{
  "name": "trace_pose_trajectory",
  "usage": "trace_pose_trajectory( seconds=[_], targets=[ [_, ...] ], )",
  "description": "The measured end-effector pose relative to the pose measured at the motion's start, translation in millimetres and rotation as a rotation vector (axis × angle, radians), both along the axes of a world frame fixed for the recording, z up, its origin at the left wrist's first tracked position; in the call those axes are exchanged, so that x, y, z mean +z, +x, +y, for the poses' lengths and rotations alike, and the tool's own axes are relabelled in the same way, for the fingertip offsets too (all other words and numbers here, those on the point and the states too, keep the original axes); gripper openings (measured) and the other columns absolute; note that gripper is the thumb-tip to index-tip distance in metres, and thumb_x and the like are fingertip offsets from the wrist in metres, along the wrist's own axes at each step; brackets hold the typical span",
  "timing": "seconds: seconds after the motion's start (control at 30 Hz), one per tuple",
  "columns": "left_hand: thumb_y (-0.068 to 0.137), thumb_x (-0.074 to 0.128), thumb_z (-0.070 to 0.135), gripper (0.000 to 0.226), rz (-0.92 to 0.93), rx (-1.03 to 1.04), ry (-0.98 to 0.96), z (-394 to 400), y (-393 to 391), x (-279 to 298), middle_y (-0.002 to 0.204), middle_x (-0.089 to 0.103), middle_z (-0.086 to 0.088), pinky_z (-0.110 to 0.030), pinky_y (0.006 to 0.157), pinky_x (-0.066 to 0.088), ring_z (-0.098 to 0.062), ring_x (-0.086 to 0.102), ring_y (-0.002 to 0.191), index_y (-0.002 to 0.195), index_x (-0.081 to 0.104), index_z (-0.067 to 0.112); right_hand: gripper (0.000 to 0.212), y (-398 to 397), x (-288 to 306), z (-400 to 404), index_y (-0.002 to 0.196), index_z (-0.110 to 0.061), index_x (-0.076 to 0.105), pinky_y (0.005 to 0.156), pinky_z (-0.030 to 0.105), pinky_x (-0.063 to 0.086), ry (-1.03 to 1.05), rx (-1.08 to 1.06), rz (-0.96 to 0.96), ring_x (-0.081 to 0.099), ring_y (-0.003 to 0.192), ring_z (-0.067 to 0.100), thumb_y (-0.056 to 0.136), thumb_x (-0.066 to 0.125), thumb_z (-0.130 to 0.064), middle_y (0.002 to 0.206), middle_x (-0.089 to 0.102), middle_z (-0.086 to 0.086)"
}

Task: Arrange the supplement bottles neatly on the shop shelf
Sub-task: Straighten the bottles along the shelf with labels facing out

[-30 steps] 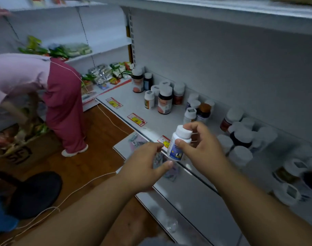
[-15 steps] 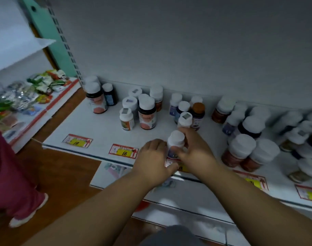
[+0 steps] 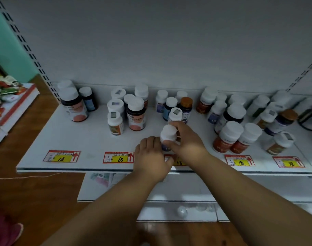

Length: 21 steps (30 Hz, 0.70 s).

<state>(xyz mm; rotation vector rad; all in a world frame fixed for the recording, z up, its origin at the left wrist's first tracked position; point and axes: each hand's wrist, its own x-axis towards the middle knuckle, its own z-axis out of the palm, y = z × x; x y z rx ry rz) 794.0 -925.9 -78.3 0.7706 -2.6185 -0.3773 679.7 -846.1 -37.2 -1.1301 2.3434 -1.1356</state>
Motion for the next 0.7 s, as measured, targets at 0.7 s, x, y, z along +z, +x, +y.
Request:
trace_pose_trajectory(
  seconds=[0.7],
  targets=[
    [0.082, 0.062, 0.032, 0.038, 0.272, -0.196, 0.067, 252.0, -57.9, 64.9, 0.112, 0.055, -0.001, -0.031, 0.091, 0.038, -0.021, 0.049, 0.106, 0.116, 0.056, 0.016, 0.038, -56.3, 67.0, 296.5, 0.121, -0.026, 0.055, 0.085, 0.018, 0.046, -0.188, -0.162, 0.285, 0.058, 0.095, 0.003, 0.085, 0.069, -0.034, 0.110, 0.054, -0.010]
  ],
)
